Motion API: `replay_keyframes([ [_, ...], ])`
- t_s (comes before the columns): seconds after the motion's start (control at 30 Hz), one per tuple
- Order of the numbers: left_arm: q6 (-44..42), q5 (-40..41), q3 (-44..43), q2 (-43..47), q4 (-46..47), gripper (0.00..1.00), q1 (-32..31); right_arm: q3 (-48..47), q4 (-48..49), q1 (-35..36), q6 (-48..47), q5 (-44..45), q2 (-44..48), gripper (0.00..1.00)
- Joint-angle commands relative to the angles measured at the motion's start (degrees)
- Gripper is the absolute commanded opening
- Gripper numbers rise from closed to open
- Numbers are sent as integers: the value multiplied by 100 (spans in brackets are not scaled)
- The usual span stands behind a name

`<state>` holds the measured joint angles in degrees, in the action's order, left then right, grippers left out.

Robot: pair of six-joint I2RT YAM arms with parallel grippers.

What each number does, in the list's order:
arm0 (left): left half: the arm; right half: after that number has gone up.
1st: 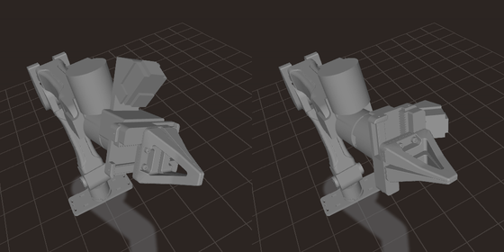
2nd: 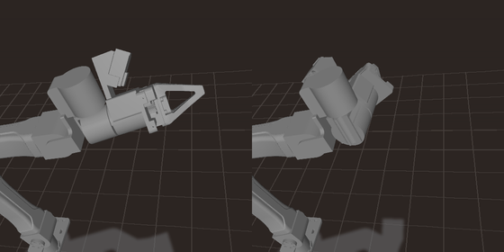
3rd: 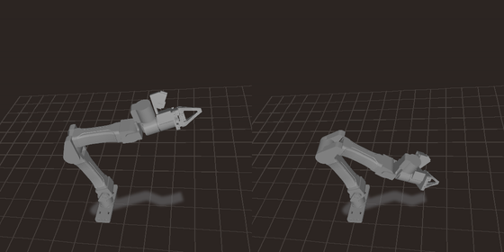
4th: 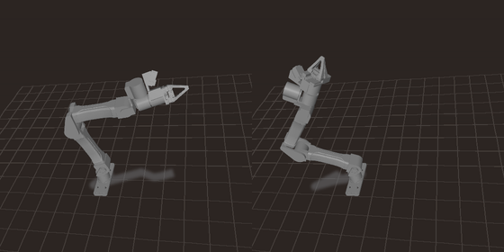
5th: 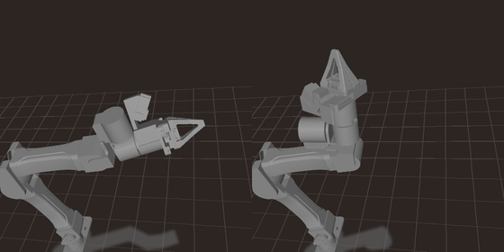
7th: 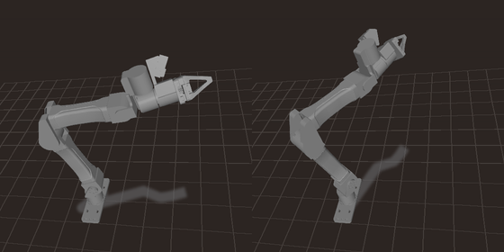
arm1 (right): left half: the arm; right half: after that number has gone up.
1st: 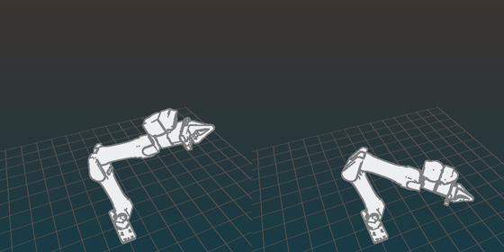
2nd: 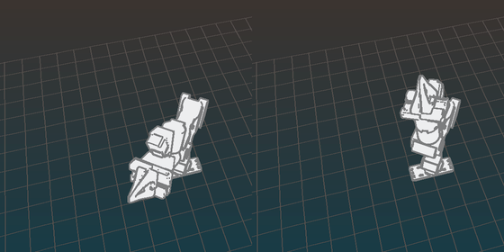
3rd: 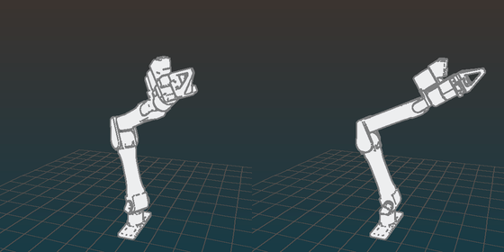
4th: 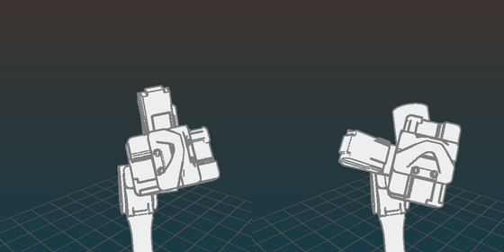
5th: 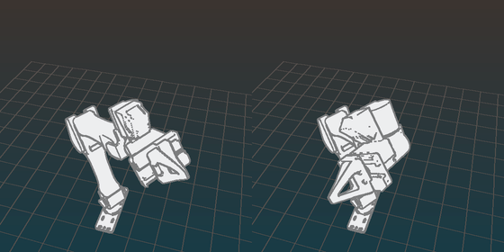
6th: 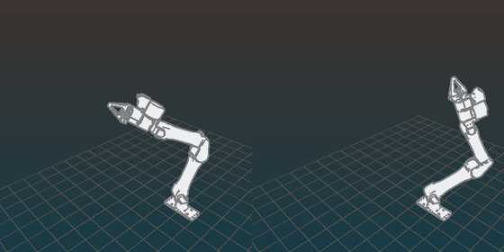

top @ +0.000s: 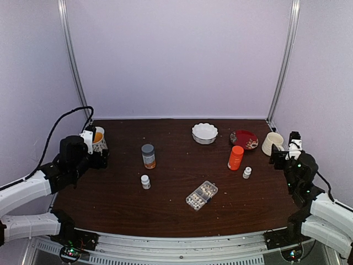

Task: Sort the pills into containers
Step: Reset both arms

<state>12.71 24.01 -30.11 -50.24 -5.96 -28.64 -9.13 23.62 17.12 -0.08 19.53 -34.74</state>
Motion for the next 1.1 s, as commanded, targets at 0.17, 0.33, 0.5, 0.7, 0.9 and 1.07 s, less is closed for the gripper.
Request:
replay_keyframes([
  [0.17,-1009,266,986,393,2524,97,697,166,2463,-570,-265,-499,-1654,91],
  [0.33,-1324,70,1076,129,2878,97,1173,107,3450,-724,-198,-530,-2725,91],
  [0.5,-1379,-305,1002,-307,3201,97,1762,-9,4197,-818,-348,-620,-3404,92],
  [0.7,-1307,-1008,1211,-1140,4450,98,2341,-38,5156,-920,-192,-475,-4449,96],
  [0.9,-1404,-1438,1155,-2057,5242,98,2693,-382,4224,-1124,283,-175,-4297,100],
  [1.07,-1760,-1923,1120,-2465,5774,97,2806,-405,4268,-1124,221,-207,-4349,100],
])
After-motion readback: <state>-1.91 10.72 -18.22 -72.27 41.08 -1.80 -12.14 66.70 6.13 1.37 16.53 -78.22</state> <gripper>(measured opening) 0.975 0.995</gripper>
